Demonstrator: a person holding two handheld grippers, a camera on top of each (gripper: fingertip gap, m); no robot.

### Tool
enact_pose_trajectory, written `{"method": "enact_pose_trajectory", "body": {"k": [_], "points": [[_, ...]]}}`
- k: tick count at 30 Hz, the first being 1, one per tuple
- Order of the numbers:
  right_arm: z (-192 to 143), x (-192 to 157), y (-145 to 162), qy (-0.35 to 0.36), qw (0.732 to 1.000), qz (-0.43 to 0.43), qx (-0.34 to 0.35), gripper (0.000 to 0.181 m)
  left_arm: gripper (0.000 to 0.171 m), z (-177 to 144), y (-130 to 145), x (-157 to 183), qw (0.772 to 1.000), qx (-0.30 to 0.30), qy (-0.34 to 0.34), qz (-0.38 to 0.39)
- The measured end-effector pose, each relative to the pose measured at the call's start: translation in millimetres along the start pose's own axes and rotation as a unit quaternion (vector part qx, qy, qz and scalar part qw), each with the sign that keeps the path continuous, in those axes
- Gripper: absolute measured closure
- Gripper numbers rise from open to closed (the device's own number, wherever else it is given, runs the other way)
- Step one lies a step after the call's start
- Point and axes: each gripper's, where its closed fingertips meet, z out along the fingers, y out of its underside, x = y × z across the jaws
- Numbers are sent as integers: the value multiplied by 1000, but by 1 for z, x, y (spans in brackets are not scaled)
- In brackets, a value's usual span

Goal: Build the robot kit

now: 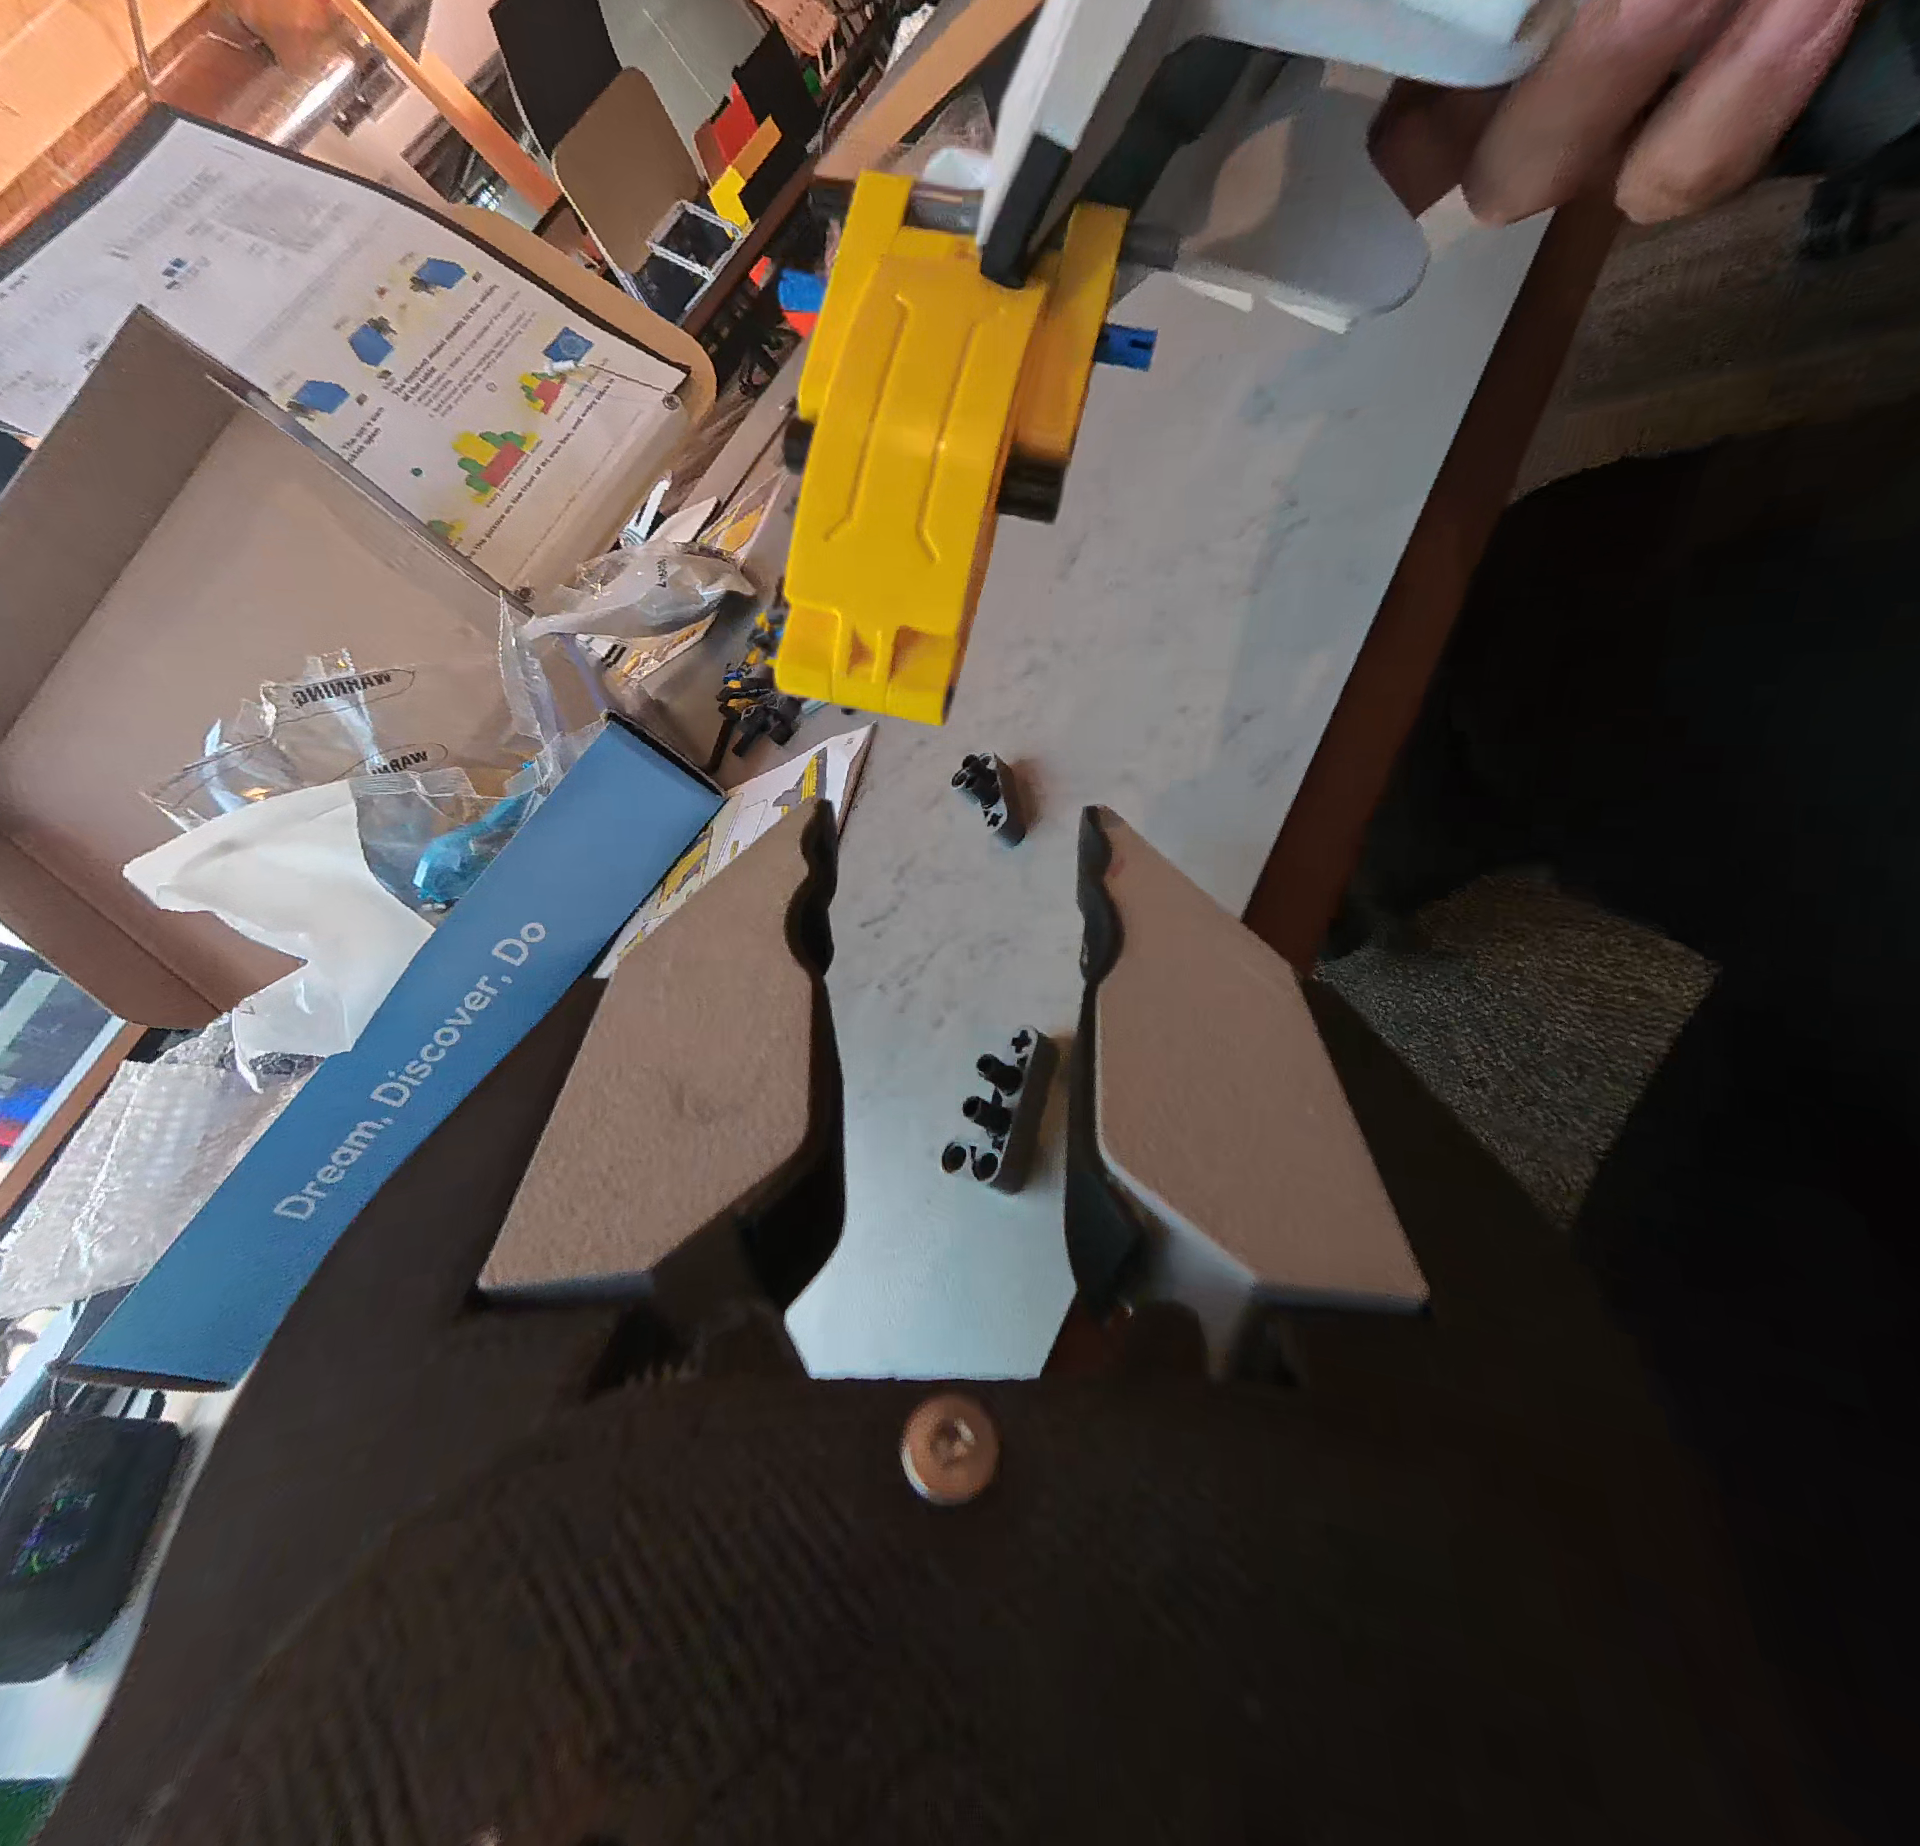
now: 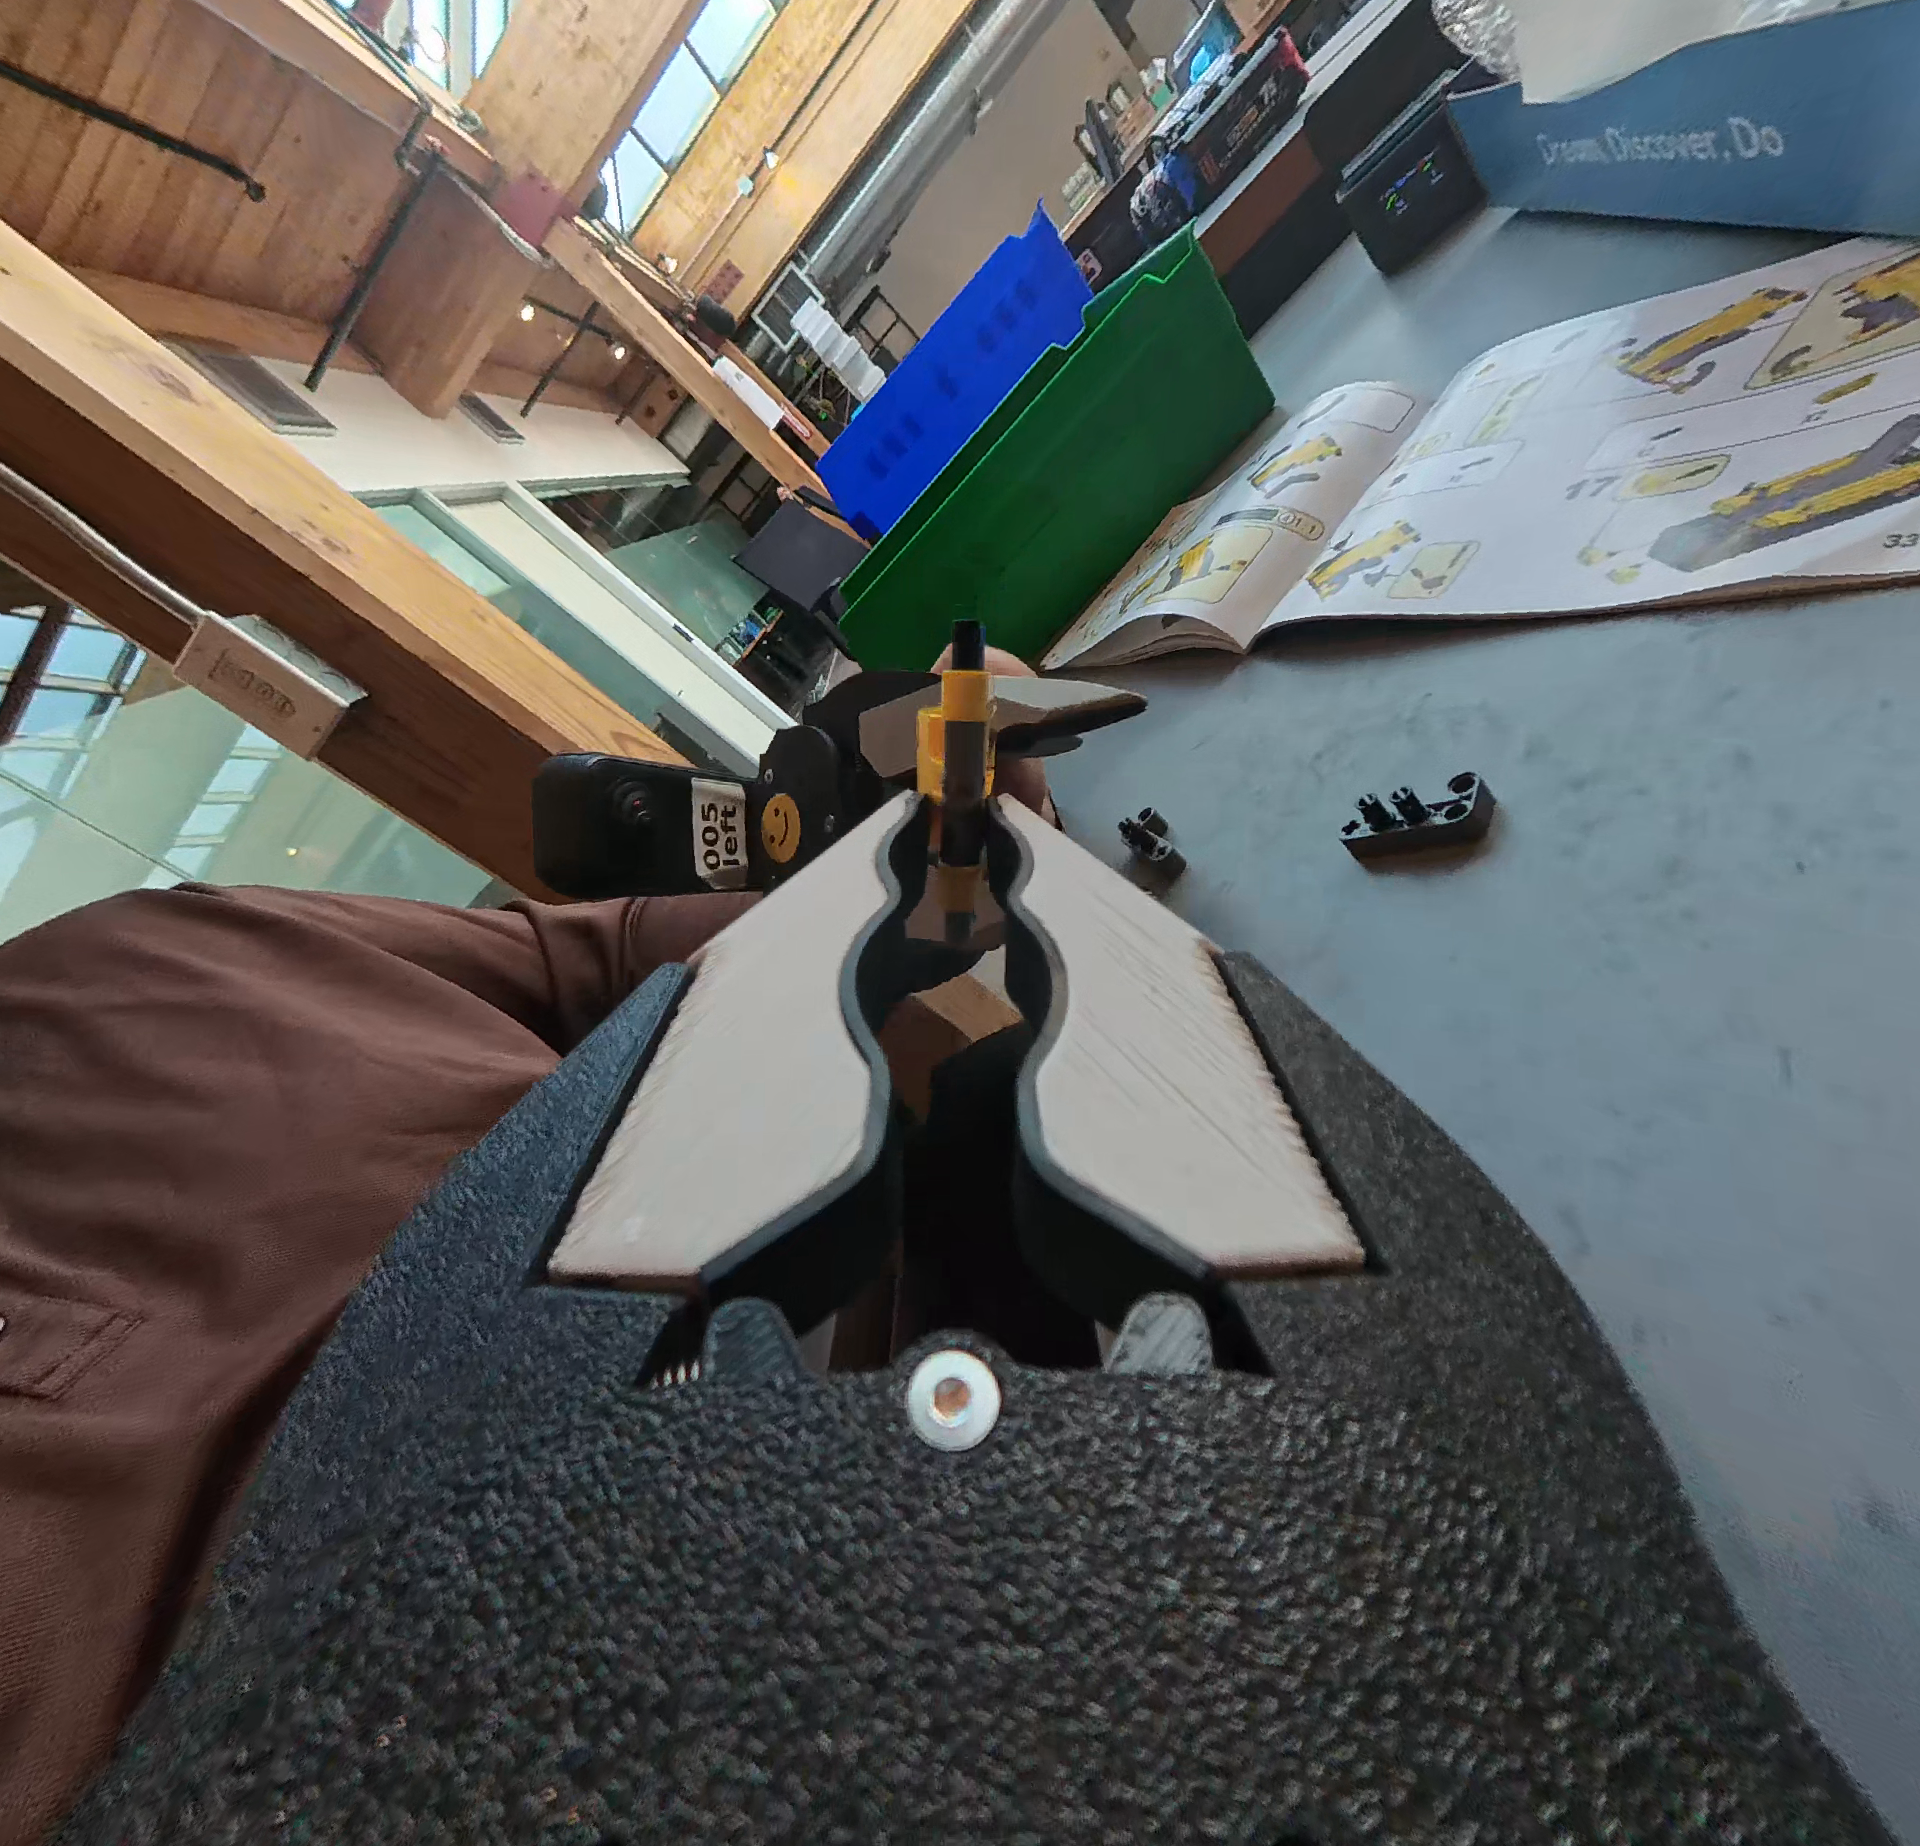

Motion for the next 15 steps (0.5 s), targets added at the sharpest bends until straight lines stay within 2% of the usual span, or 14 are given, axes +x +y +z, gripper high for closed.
{"method": "enact_pose_trajectory", "body": {"k": [8,15], "points": [[11,-7,-5,-26,999,0,-24,172,135,-24,-7,-8,999,19,-30,-10],[18,0,2,-24,999,15,-38,171,138,-25,1,-11,999,4,-43,3]]}}
